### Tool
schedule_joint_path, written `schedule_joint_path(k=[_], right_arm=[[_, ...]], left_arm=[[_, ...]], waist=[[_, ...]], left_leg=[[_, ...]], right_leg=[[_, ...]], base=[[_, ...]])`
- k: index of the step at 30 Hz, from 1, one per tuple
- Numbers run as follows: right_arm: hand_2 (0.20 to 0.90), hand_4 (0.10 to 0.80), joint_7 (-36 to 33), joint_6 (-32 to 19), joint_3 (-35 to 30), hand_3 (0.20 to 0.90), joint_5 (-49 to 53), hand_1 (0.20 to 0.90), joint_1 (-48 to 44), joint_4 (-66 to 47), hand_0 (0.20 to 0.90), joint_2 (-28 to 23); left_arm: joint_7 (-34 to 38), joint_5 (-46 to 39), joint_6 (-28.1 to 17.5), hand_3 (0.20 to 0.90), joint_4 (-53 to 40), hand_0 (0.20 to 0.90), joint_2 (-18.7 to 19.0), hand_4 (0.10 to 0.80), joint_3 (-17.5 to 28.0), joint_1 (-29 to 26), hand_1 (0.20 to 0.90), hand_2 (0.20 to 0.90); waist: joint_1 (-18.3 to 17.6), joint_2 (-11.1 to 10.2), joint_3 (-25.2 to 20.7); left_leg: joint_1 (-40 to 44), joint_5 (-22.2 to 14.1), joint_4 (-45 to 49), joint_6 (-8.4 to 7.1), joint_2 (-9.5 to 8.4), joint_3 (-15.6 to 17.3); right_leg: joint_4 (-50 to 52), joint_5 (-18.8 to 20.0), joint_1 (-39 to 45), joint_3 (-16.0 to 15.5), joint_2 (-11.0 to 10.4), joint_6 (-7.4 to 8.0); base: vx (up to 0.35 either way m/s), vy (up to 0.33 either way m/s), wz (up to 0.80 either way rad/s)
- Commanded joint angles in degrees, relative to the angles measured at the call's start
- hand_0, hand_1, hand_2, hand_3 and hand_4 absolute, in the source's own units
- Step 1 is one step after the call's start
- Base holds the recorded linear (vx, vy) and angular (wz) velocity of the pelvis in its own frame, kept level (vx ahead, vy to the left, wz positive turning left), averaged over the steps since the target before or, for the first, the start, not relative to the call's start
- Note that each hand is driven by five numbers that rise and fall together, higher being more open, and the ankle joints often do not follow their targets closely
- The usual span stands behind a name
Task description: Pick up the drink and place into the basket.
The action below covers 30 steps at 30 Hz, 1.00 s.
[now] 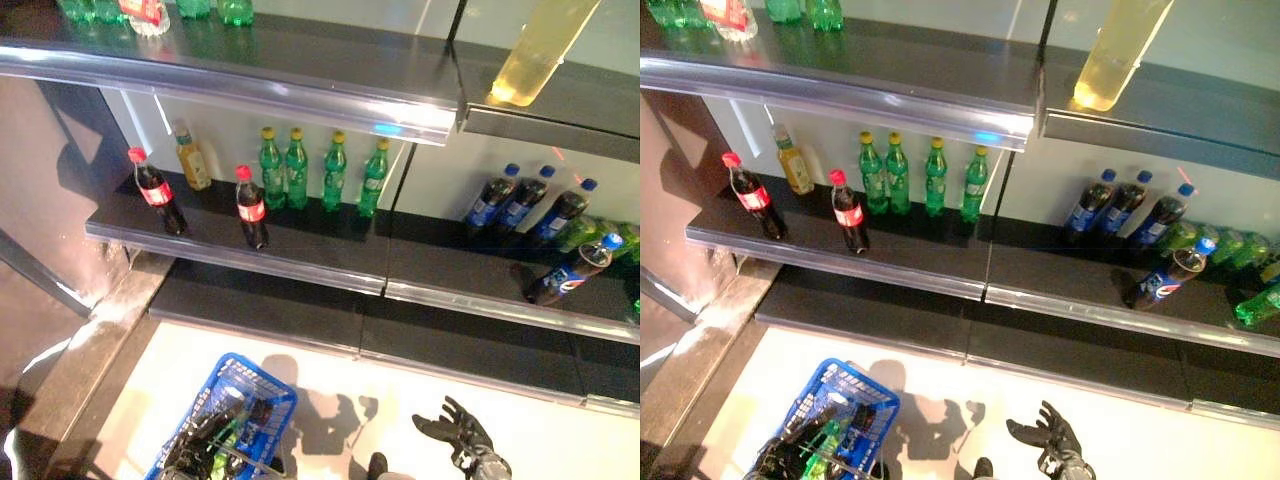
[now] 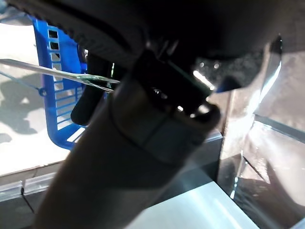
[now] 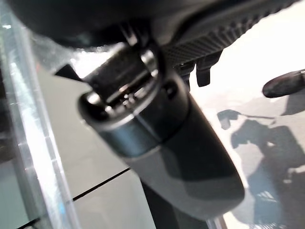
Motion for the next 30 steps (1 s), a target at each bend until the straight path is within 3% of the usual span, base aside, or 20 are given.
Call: schedule_joint_path(k=[1,13,17,30], right_arm=[[0.900,0.800,2.9,-4.4,-1.0,0.900,-0.3,0.900,-1.3,5.3,0.900,-5.7],[0.900,0.800,6.1,0.2,-1.3,0.900,-2.1,0.900,-3.0,13.6,0.900,-6.4],[0.900,0.800,5.4,2.9,-0.7,0.900,-4.2,0.900,-3.6,15.0,0.900,-6.3],[0.900,0.800,3.2,5.0,0.6,0.900,-6.3,0.900,-4.5,16.9,0.900,-6.3]], left_arm=[[-7.0,6.8,-10.3,0.200,1.6,0.300,4.8,0.100,2.9,-6.4,0.300,0.300],[-7.9,15.8,-9.2,0.200,14.4,0.300,5.1,0.100,0.2,-6.4,0.300,0.300],[-8.7,17.6,-8.5,0.200,15.6,0.300,4.7,0.100,-1.6,-6.1,0.300,0.300],[-9.0,19.5,-7.4,0.200,16.4,0.300,3.9,0.100,-4.5,-6.0,0.300,0.300]], waist=[[1.3,3.9,-7.1],[1.3,4.5,-7.2],[1.6,4.6,-6.9],[2.4,4.6,-6.4]], left_leg=[[0.3,-3.8,1.0,-1.93,1.61,-0.1],[0.5,-4.2,1.7,-1.42,1.19,-0.2],[0.4,-4.4,2.0,-1.29,1.13,-0.4],[0.3,-4.4,2.0,-1.08,1.09,-1.3]], right_leg=[[2.8,-2.0,0.6,-0.2,-2.8,2.58],[3.9,-2.8,0.5,0.0,-2.6,2.16],[4.3,-3.0,0.4,-0.3,-2.6,2.07],[4.3,-3.1,0.5,-0.8,-2.6,1.97]], base=[[-0.004,0.009,-0.11],[-0.002,0.002,-0.03],[0.000,0.000,0.00],[0.000,0.000,0.00]])
